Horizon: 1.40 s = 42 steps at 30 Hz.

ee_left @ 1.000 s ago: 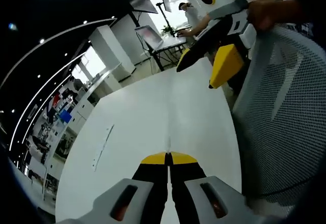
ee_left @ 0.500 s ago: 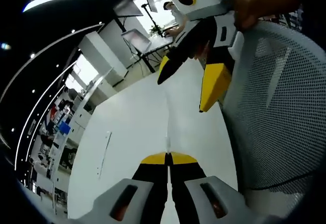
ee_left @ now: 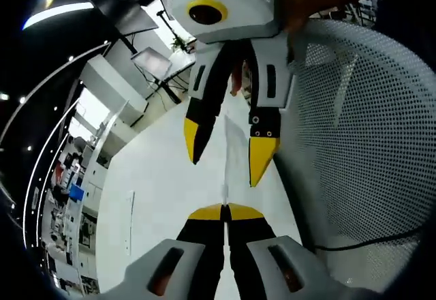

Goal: Open the resealable bag by pulling the two sides of the seal apart until the entire bag opening is separated and visibly accessible.

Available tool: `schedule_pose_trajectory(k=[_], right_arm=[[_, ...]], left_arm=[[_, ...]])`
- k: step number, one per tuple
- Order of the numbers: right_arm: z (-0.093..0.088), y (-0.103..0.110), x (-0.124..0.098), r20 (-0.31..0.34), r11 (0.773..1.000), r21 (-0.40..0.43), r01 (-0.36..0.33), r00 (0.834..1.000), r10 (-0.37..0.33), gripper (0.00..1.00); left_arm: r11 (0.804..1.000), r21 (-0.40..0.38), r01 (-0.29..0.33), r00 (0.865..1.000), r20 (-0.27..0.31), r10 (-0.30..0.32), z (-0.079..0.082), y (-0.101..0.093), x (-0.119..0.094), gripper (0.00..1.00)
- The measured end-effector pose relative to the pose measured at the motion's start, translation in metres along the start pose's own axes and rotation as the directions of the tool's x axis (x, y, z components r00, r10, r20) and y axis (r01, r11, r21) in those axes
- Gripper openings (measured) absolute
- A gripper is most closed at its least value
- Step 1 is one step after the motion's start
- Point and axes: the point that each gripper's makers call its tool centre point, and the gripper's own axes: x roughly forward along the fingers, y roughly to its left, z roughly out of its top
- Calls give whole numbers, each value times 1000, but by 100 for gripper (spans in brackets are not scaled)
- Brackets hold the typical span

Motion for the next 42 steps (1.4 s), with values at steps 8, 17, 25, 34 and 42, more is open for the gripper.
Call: schedule_pose_trajectory(k=[8, 17, 25, 34, 42], right_arm=[[-17, 35, 8, -136, 948, -285, -142, 985, 107, 23], [-46, 55, 7, -298, 871, -407, -275, 941, 158, 4], [-54, 59, 3, -342, 845, -425, -325, 922, 183, 0], [-54, 65, 3, -350, 820, -445, -361, 912, 213, 0], [-49, 70, 3, -321, 828, -418, -374, 913, 250, 0]], left_arm=[[978, 176, 113, 994, -24, -111, 20, -38, -6, 0], [964, 185, 189, 982, -33, -187, 22, -57, -11, 0], [972, 97, 213, 976, 12, -215, 20, -66, -8, 0], [970, -39, 240, 962, 146, -232, 19, -67, -14, 0], [962, -99, 254, 952, 202, -231, 21, -67, -19, 0]])
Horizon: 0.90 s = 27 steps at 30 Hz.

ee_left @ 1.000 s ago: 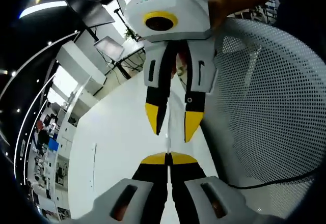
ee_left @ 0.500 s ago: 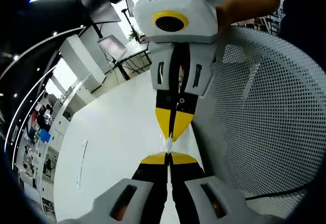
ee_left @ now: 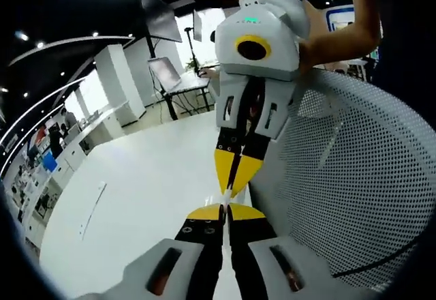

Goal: Open the resealable bag by pulling the two sides of the seal apart until the entire bag opening is separated and visibly accessible.

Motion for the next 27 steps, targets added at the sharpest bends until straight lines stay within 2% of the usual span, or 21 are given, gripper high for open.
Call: schedule_pose_trajectory(k=[10, 13, 16, 18, 27], right_arm=[[0, 4, 2, 1, 999, 30, -16, 1000, 16, 0], [-1, 5, 3, -9, 999, 34, -12, 1000, 12, 0], [2, 7, 3, 9, 999, 39, -17, 1000, 16, 6], [5, 5, 3, 25, 999, 36, -10, 1000, 9, 5], [6, 11, 4, 10, 999, -27, -23, 1000, 23, 3]], left_arm=[[1000, -14, -4, 1000, 26, 4, 4, -3, -3, 0], [1000, 5, 2, 1000, 6, -2, 2, -6, -1, 0], [1000, 26, 9, 1000, -19, -8, -1, -8, 3, 0], [999, 30, 13, 1000, -29, -12, -3, -8, 6, 0], [997, 64, 31, 997, -78, -26, -10, -10, 11, 0]])
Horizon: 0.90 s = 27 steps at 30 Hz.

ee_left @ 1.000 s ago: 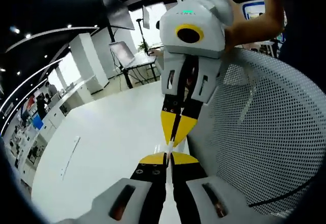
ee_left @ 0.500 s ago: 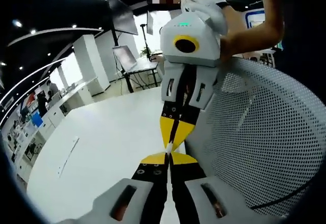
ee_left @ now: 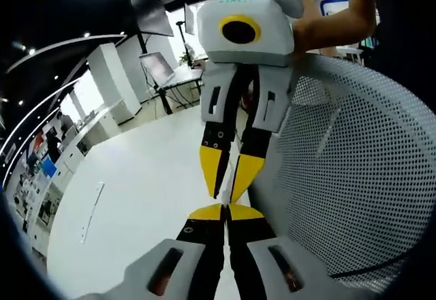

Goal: Open the resealable bag by pulling the two sides of the seal apart until the entire bag opening is separated and visibly accessible.

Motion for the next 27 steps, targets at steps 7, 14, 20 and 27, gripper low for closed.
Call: schedule_pose_trajectory(k=[7, 14, 20, 27], right_arm=[[-2, 2, 1, -17, 1000, -25, -18, 1000, 17, 1], [-6, 8, 2, -44, 997, -63, -38, 998, 35, 0], [-7, 9, 3, -54, 996, -80, -49, 998, 45, 0], [-8, 8, 3, -54, 996, -81, -47, 998, 43, 0]], left_arm=[[1000, 13, 13, 1000, -3, -13, -1, -2, 1, 0], [999, 37, 28, 1000, -7, -28, -2, -6, 1, 0], [998, 44, 38, 999, -2, -38, -2, -8, 1, 0], [999, 44, 32, 999, 4, -32, -2, -7, 1, 0]])
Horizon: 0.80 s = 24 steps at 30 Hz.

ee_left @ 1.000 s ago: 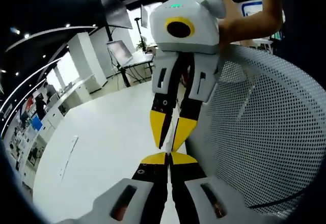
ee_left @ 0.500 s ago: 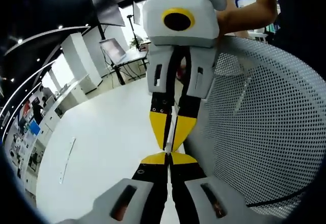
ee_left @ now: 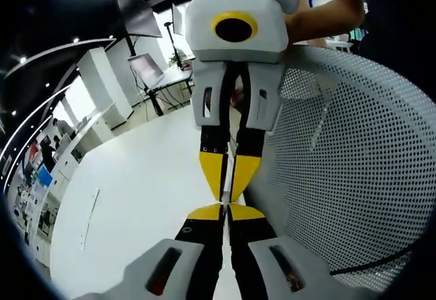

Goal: Open the resealable bag by pulling the two sides of the seal apart until the entire bag opening is separated and visibly accessible.

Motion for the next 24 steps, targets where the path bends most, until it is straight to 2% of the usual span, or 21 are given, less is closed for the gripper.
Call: schedule_pose_trajectory(k=[15, 24], right_arm=[[-3, 3, 1, -14, 1000, -8, -16, 1000, 16, 0], [-3, 3, 1, -18, 1000, -6, -16, 1000, 16, 0]], left_arm=[[999, 49, 17, 1000, -2, -17, -1, -4, 0, 0], [1000, 19, 19, 1000, 9, -19, -1, -4, 1, 0]])
